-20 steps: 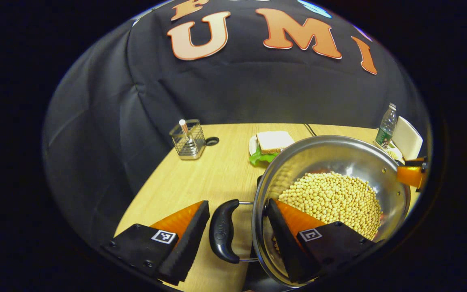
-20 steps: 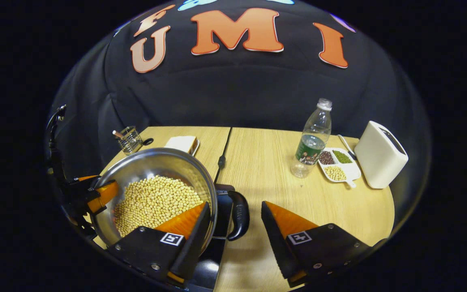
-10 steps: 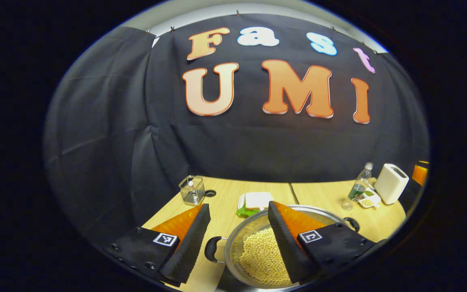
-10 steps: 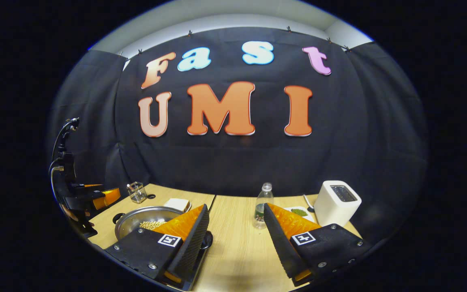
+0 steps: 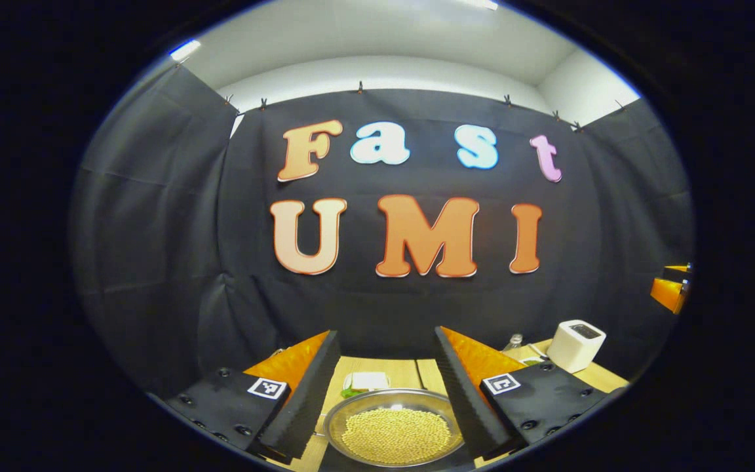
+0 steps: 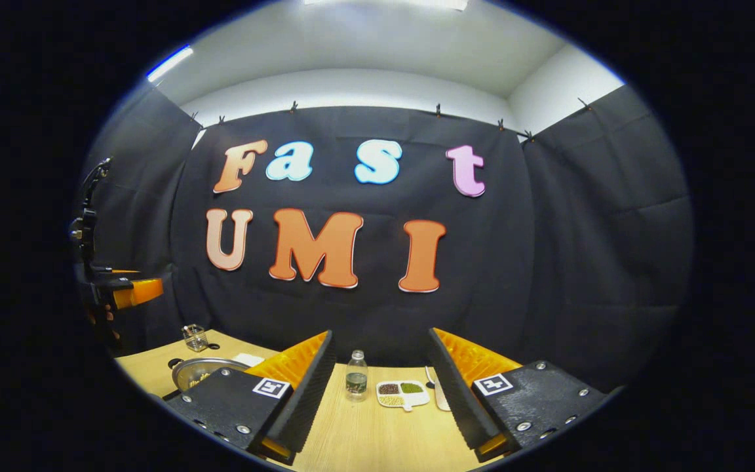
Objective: First push the handle of the pot to place it horizontally, then grasp the pot with both hands and set it on the induction cooktop.
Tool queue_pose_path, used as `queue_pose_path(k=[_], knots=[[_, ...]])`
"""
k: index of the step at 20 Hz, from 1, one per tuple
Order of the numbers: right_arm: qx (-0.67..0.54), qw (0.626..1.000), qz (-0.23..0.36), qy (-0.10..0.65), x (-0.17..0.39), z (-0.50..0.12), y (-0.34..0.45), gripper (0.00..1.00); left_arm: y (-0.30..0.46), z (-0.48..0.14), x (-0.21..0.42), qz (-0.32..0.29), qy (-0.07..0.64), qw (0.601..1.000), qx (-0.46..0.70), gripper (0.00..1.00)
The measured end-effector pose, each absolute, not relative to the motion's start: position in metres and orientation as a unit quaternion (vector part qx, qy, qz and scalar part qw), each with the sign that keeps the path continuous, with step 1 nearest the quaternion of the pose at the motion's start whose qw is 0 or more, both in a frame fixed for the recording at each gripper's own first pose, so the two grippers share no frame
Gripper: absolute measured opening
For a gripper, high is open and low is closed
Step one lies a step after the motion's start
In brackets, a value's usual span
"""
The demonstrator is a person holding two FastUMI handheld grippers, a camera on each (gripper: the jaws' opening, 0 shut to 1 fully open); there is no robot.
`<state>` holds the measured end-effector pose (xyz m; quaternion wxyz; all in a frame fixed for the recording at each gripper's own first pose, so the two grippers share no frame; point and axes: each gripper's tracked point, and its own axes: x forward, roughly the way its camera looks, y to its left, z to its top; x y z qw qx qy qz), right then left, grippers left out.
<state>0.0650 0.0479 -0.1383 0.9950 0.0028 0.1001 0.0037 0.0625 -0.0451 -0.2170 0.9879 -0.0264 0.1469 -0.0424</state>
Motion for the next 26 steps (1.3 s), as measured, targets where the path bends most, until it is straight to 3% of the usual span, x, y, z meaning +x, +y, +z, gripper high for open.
queue_pose_path(k=[3,5,6,7,9,11,13,15,17,18,20,25,26], knots=[[-0.007,0.998,0.000,0.062,0.052,-0.100,0.039,0.92,-0.055,-0.167,0.049,-0.049,0.108,0.993,-0.026,0.93],[-0.014,0.999,-0.003,0.039,0.043,-0.076,0.035,0.88,-0.056,-0.142,0.038,-0.045,0.091,0.995,-0.025,0.94],[-0.015,1.000,0.000,0.027,0.038,-0.064,0.036,0.94,-0.057,-0.127,0.033,-0.045,0.081,0.995,-0.027,0.95],[-0.015,1.000,0.003,0.018,0.036,-0.054,0.036,0.89,-0.059,-0.115,0.030,-0.046,0.070,0.996,-0.032,0.96],[-0.011,1.000,0.008,0.004,0.030,-0.036,0.036,0.95,-0.060,-0.091,0.021,-0.046,0.057,0.996,-0.041,0.98],[-0.017,1.000,-0.006,-0.012,0.032,-0.021,0.025,0.89,-0.055,-0.067,0.017,-0.040,0.044,0.997,-0.051,1.00],[-0.022,0.999,-0.014,-0.020,0.028,-0.009,0.020,0.93,-0.046,-0.047,0.015,-0.031,0.034,0.997,-0.055,0.96],[-0.012,1.000,0.000,-0.018,0.022,-0.002,0.025,0.93,-0.041,-0.031,0.010,-0.032,0.027,0.997,-0.065,1.00],[0.000,1.000,0.028,-0.009,0.016,-0.005,0.035,0.93,-0.041,-0.028,0.007,-0.045,0.027,0.996,-0.065,0.92],[0.008,0.999,0.034,-0.006,0.014,-0.007,0.036,0.93,-0.038,-0.027,0.003,-0.042,0.024,0.997,-0.062,1.00],[0.010,0.999,0.032,-0.011,0.015,-0.005,0.033,0.96,-0.036,-0.026,-0.002,-0.041,0.021,0.998,-0.041,1.00],[0.011,0.999,0.041,-0.022,0.012,0.003,0.037,0.93,-0.056,-0.027,-0.018,-0.063,0.029,0.997,-0.020,1.00],[0.010,0.999,0.043,-0.026,0.011,0.006,0.039,0.96,-0.059,-0.021,-0.020,-0.067,0.023,0.997,-0.019,1.00]])
